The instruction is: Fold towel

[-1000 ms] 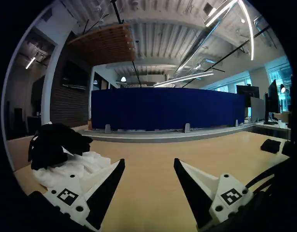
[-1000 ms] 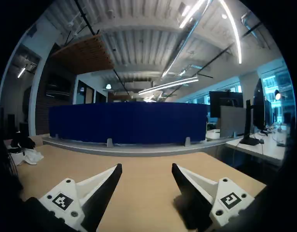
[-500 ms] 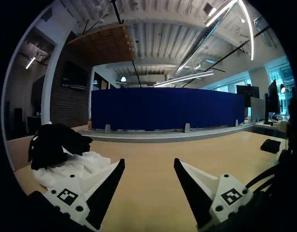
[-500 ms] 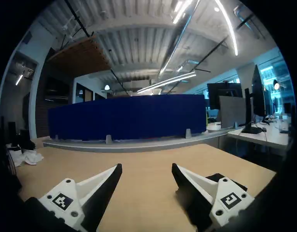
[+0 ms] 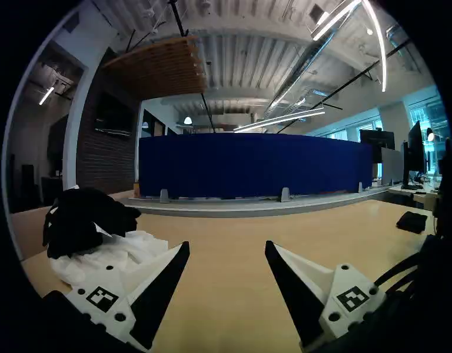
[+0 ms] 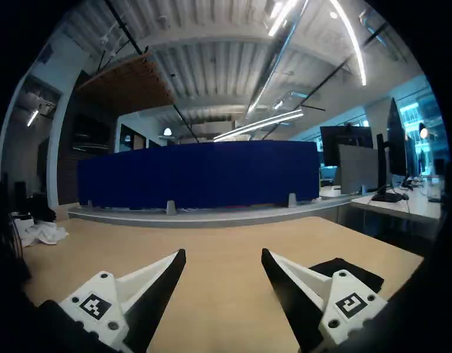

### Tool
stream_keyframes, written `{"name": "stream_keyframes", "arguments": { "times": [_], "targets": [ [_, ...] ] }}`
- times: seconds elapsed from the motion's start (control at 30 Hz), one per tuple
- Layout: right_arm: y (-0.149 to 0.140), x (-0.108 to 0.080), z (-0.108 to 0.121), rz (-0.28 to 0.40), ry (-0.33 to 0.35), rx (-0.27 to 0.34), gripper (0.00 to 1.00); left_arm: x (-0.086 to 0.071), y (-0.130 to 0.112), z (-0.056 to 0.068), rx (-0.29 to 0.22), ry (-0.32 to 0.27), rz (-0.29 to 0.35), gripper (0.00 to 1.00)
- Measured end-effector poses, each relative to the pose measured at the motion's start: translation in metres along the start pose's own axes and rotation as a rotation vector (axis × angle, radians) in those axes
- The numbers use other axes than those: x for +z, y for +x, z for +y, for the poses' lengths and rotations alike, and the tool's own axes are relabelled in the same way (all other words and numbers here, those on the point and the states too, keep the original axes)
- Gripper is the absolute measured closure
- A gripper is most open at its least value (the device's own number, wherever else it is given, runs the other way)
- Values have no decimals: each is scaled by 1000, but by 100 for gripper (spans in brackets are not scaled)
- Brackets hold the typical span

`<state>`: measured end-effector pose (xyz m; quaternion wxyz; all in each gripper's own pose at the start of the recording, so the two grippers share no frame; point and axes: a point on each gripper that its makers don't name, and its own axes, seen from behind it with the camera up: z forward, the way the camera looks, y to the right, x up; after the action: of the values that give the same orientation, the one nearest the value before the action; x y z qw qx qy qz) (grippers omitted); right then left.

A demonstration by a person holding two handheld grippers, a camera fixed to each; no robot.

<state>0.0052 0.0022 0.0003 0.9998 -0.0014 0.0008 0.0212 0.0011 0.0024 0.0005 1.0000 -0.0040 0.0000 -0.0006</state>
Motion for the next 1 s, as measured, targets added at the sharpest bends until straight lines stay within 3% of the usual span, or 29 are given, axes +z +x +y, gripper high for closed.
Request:
{"name": "stream_keyframes", "arguments": {
  "times": [0.3, 1.0],
  "targets": [
    [-4, 1, -5, 0, -1, -45, 1, -1, 0, 0, 0, 0, 0, 5],
    [-6, 2, -4, -2, -2, -42, 0, -1, 0, 0, 0, 0, 0, 5]
  ]
}}
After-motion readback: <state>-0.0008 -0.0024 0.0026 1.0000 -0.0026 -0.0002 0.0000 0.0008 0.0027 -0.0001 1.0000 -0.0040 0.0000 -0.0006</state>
